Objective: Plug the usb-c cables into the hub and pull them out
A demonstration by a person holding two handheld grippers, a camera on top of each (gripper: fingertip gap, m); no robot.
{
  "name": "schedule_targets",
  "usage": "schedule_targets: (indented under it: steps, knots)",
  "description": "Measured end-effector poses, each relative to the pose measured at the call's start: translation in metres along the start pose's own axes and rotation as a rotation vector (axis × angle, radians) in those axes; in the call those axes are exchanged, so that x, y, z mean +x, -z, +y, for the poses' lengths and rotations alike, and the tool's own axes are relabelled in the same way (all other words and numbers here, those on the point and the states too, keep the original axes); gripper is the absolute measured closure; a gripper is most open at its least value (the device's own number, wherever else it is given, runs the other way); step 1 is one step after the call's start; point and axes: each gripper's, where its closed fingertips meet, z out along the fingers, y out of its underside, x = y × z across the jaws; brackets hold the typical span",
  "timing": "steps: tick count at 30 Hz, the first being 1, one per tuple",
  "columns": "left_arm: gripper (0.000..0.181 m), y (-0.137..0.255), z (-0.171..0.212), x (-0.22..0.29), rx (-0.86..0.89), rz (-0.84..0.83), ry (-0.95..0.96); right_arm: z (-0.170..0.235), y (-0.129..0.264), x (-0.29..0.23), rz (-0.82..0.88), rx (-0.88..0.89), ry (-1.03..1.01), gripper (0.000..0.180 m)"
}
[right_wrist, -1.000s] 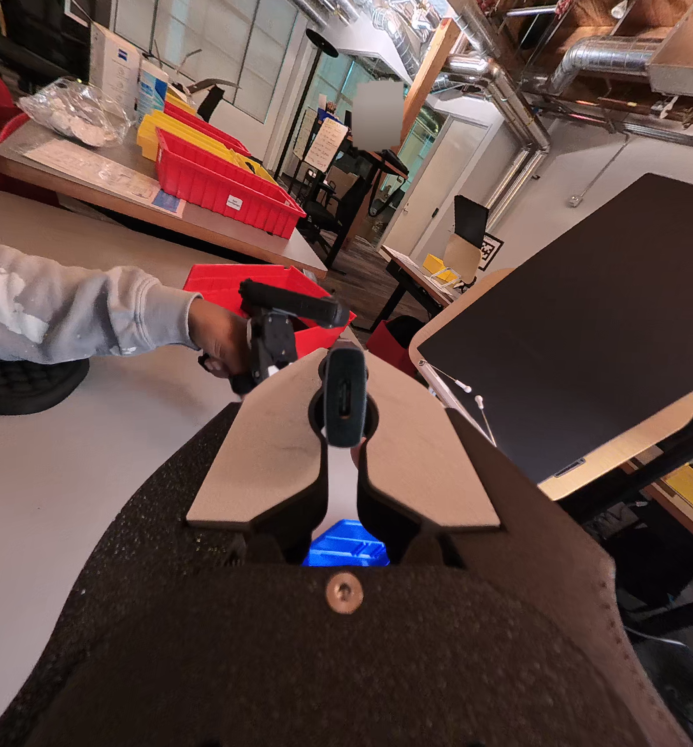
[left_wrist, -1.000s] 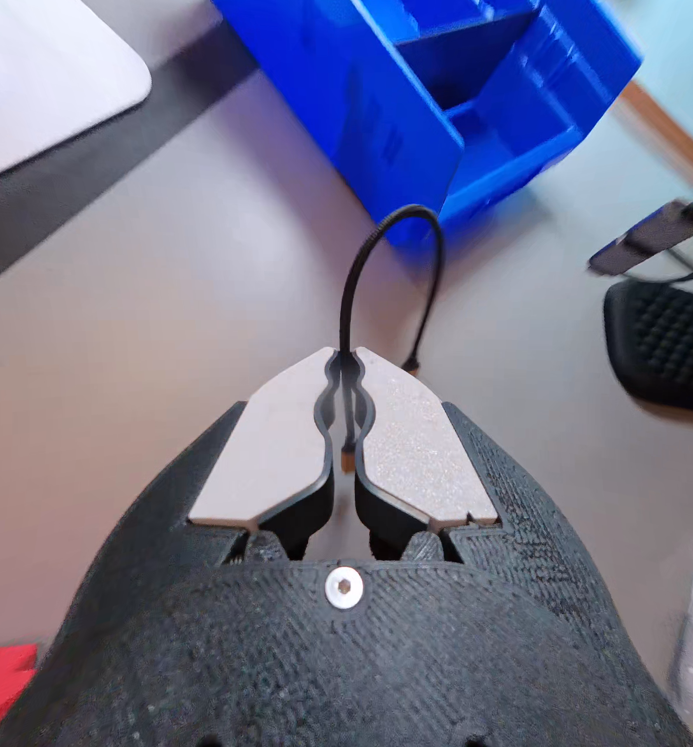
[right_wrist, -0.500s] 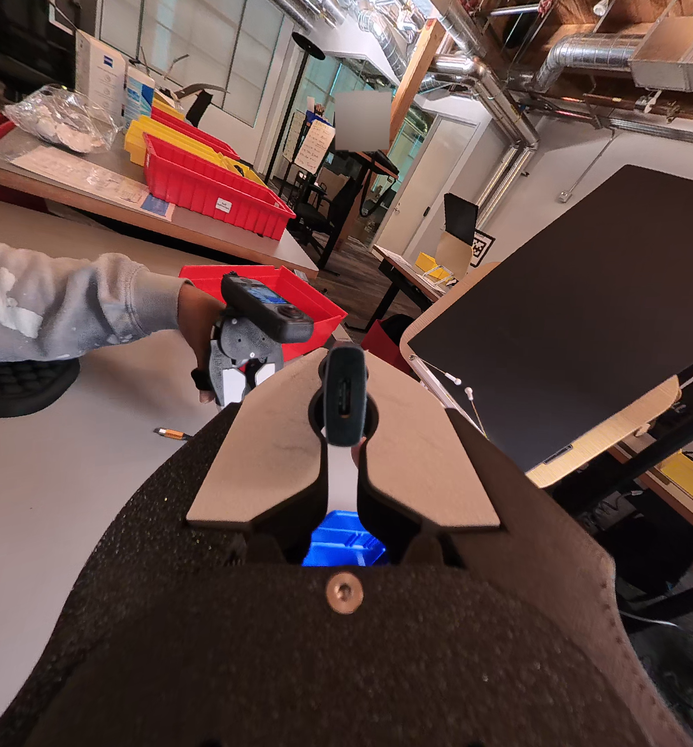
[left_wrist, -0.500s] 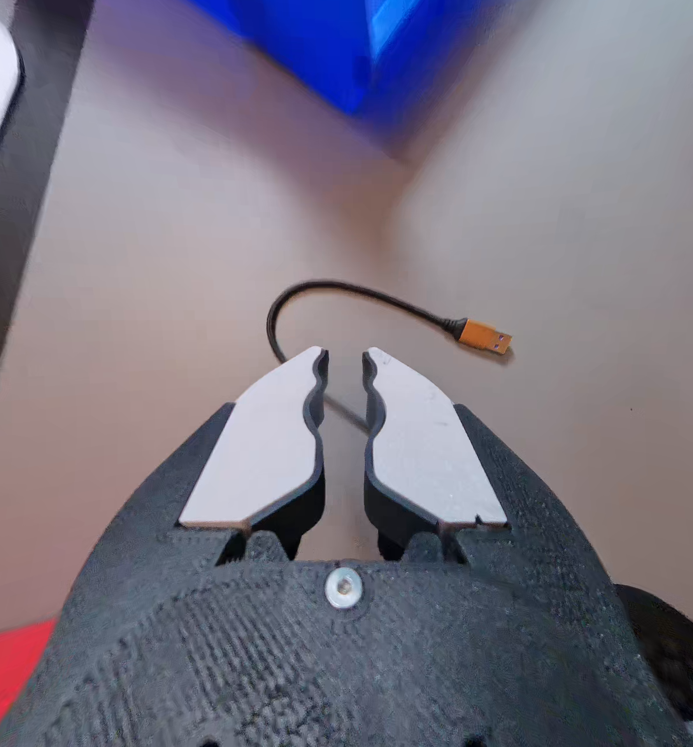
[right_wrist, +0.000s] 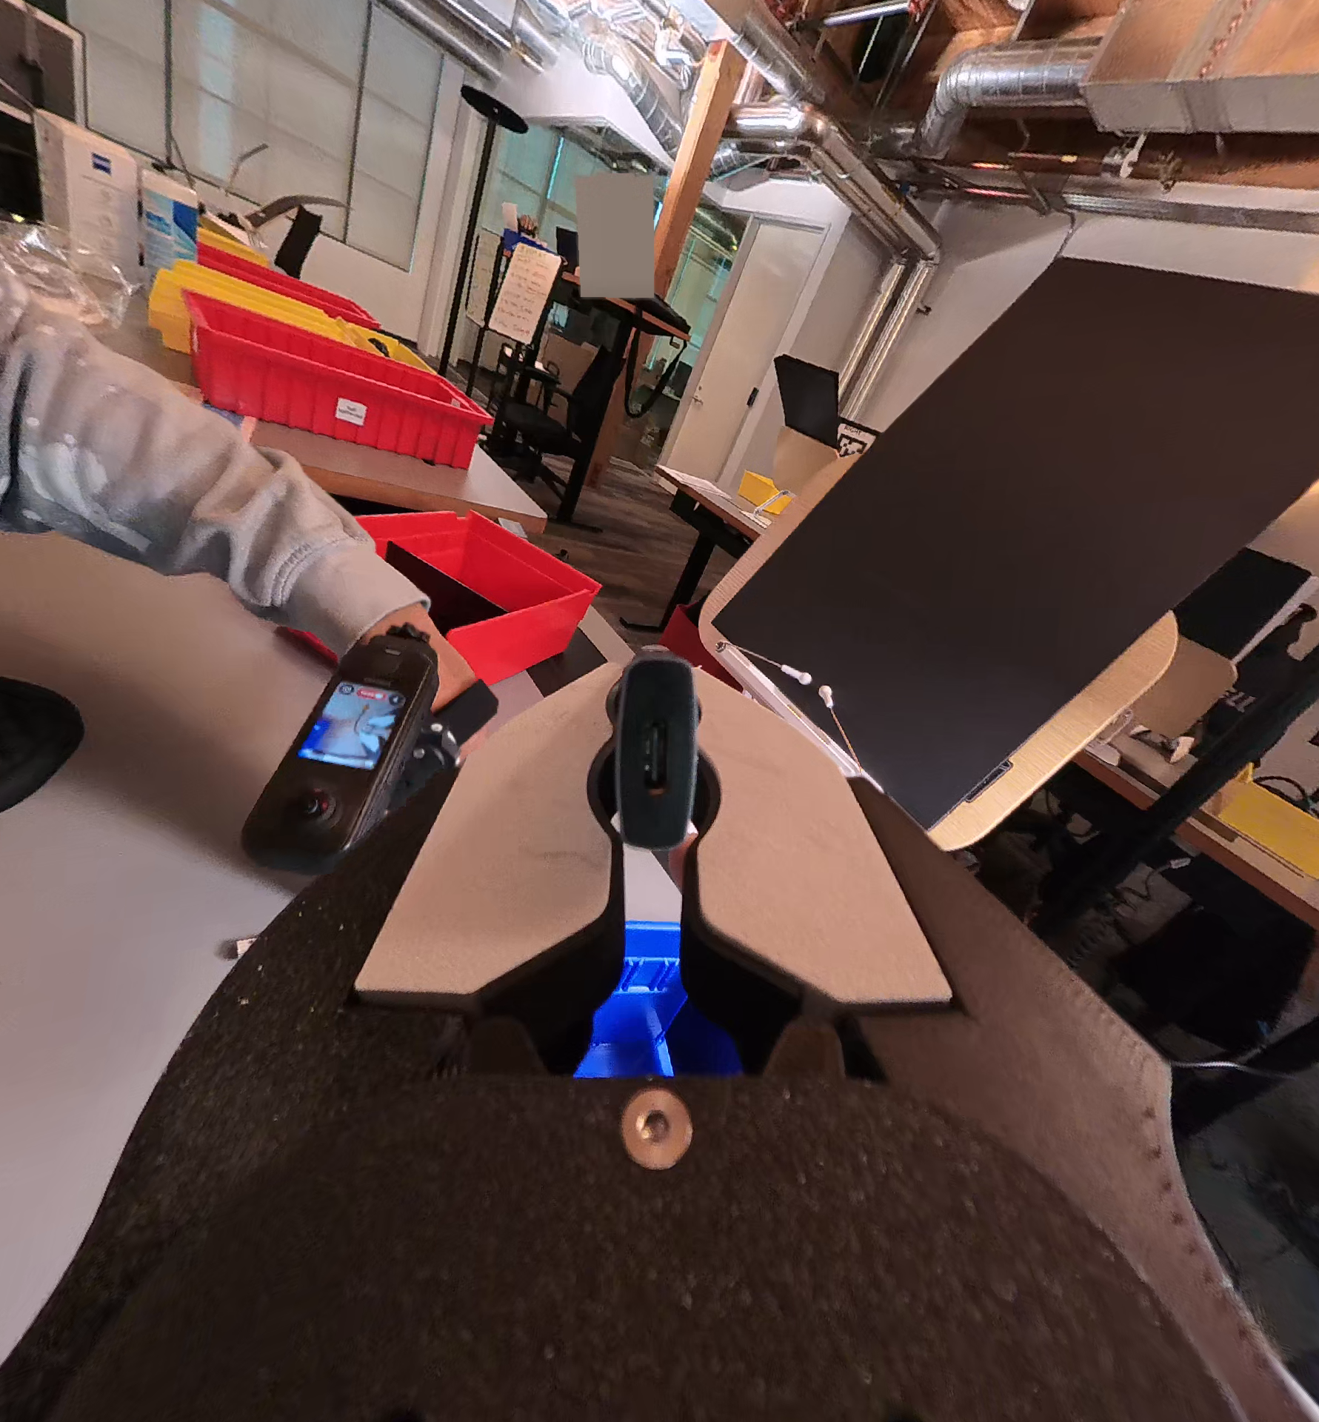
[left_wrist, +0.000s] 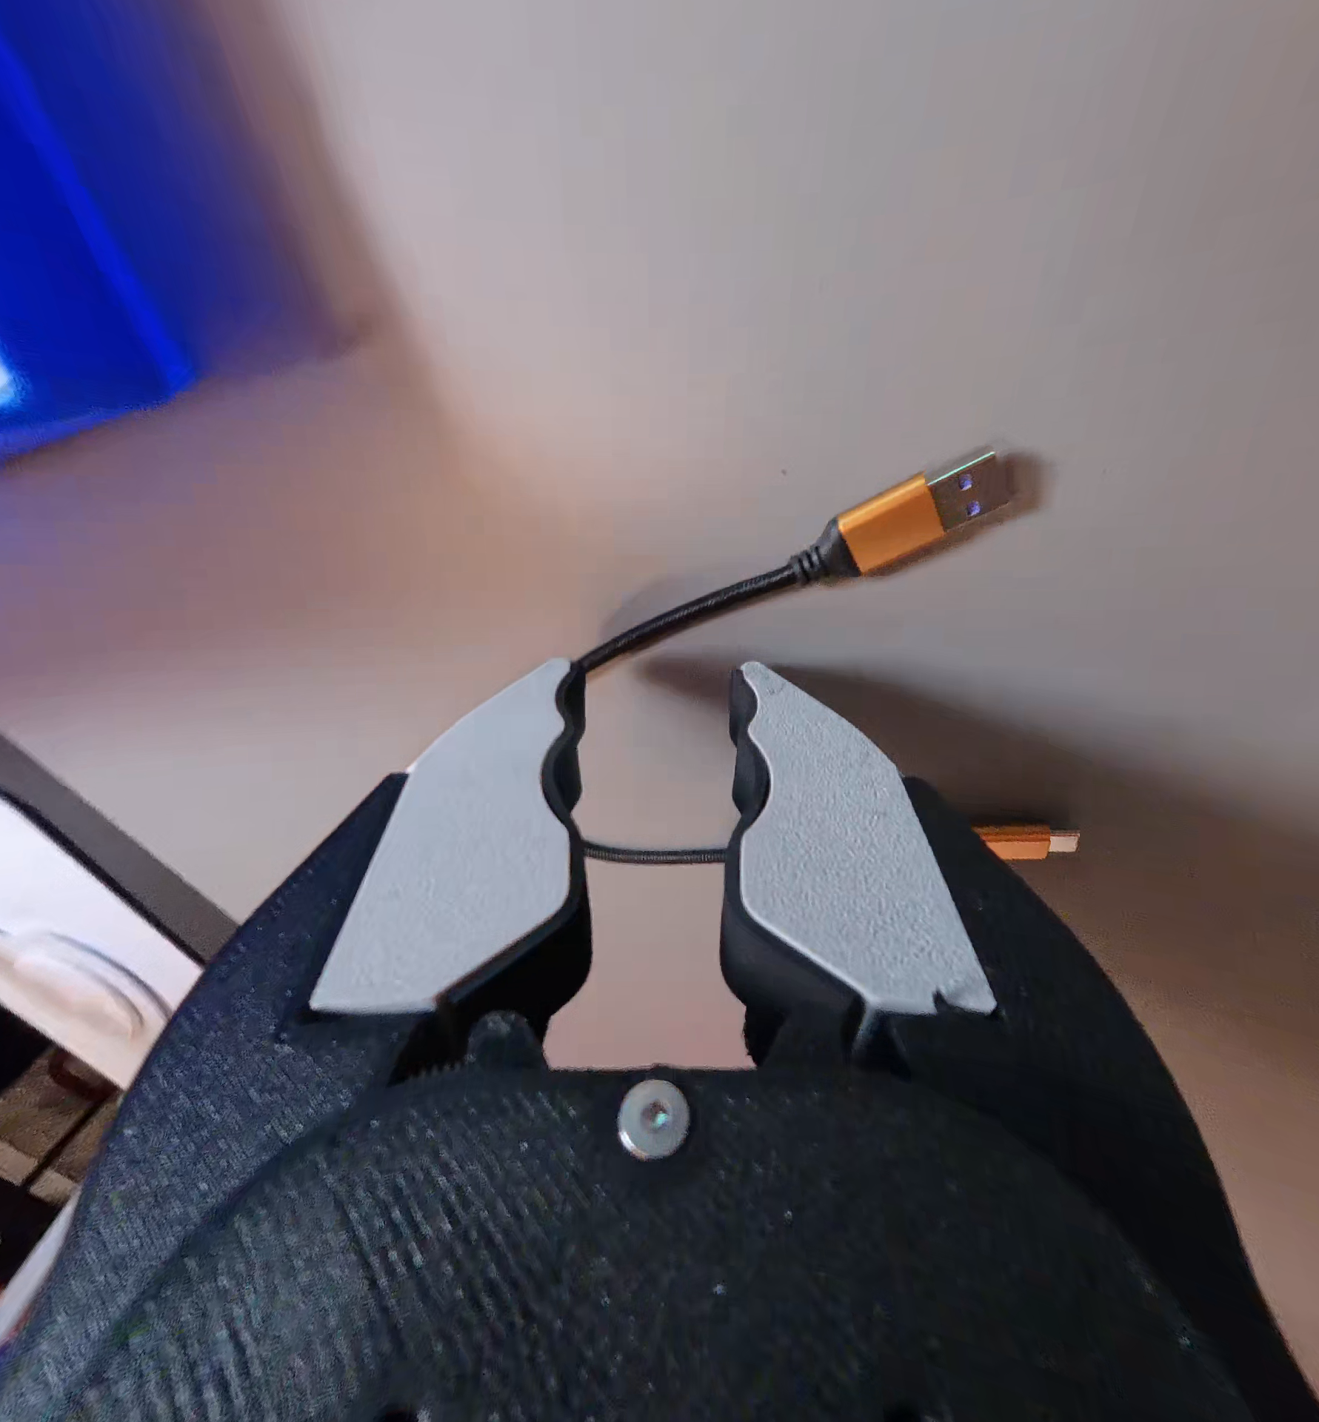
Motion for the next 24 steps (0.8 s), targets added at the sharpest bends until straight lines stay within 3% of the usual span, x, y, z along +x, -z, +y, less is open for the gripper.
schedule_targets:
  steps: [5,9,11,14,19,24]
  knots:
    - [0.155,-0.005,-0.010,0.002,0.013,0.108,-0.048,0.006,0.001,0.003,0.006,-0.020,0.005,0.170]
    - [0.166,-0.006,-0.010,0.004,0.044,0.191,0.038,0.006,0.004,0.007,0.011,-0.010,-0.006,0.170]
    - [0.171,-0.006,-0.011,0.001,0.088,0.210,0.137,0.004,0.006,0.007,0.013,-0.004,-0.007,0.170]
    - [0.174,-0.007,-0.004,-0.005,0.125,0.251,0.430,0.002,0.007,0.007,0.013,0.003,-0.003,0.170]
    - [0.176,-0.005,0.045,-0.005,0.135,0.183,0.775,-0.004,0.009,0.004,0.010,0.021,0.004,0.170]
    - [0.173,0.013,0.077,0.028,0.188,0.113,0.892,-0.007,0.009,0.003,0.002,0.033,0.000,0.170]
